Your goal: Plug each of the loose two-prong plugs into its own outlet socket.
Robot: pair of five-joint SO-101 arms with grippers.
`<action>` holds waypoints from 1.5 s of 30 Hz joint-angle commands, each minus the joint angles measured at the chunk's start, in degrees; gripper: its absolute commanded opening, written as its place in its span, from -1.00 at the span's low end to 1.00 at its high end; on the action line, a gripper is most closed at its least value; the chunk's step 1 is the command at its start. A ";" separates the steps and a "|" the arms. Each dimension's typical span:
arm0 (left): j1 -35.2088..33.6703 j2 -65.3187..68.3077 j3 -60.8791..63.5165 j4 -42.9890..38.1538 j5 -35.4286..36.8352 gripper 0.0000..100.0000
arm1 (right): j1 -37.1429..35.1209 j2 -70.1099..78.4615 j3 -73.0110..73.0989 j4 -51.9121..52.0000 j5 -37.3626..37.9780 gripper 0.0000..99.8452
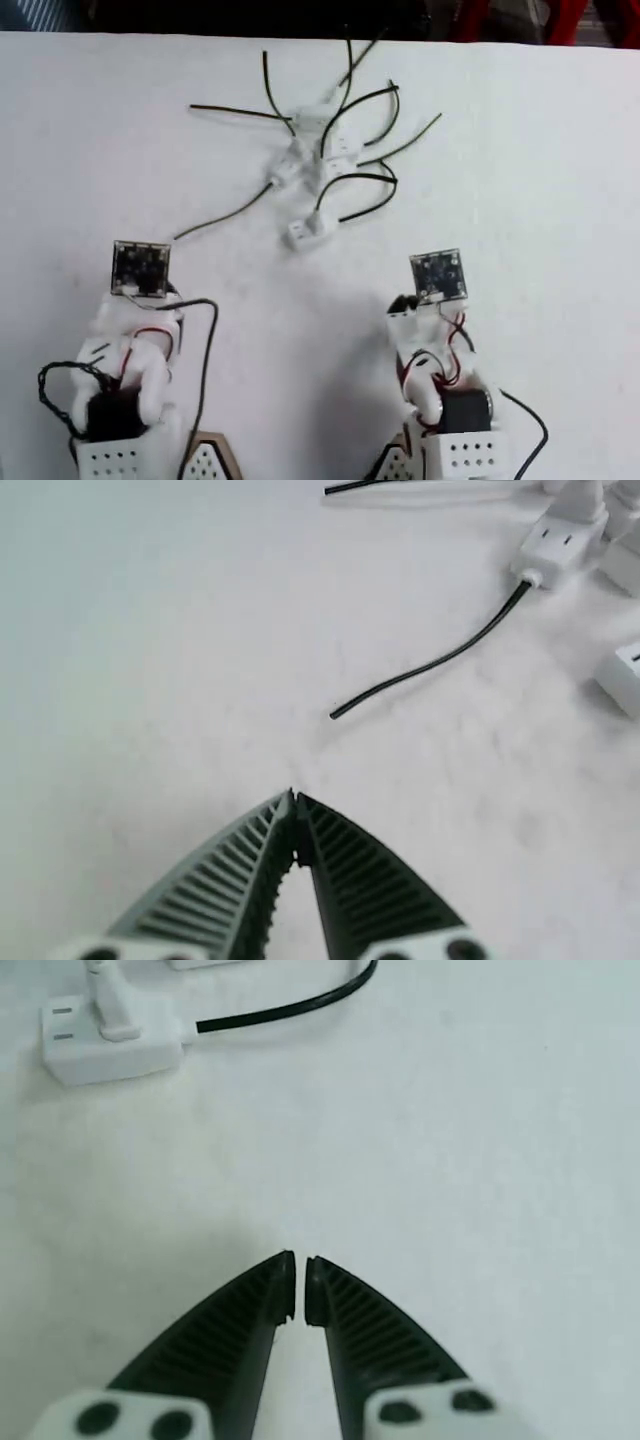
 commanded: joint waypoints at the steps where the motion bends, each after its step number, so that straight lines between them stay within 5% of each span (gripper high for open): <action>1: 0.84 -0.40 6.95 -6.68 -0.09 -0.95 | 3.91 -0.84 0.53 1.63 -0.62 -0.97; 11: 0.57 0.04 7.38 -4.75 0.00 -0.95 | 4.35 -0.84 0.53 9.01 -0.62 -0.96; 23: 0.57 0.04 7.38 11.60 0.09 -0.95 | 4.79 -0.84 0.53 12.88 -0.44 -0.96; 45: 0.57 0.04 7.38 11.78 0.09 -0.95 | 4.70 -0.84 0.53 12.88 -0.35 -0.96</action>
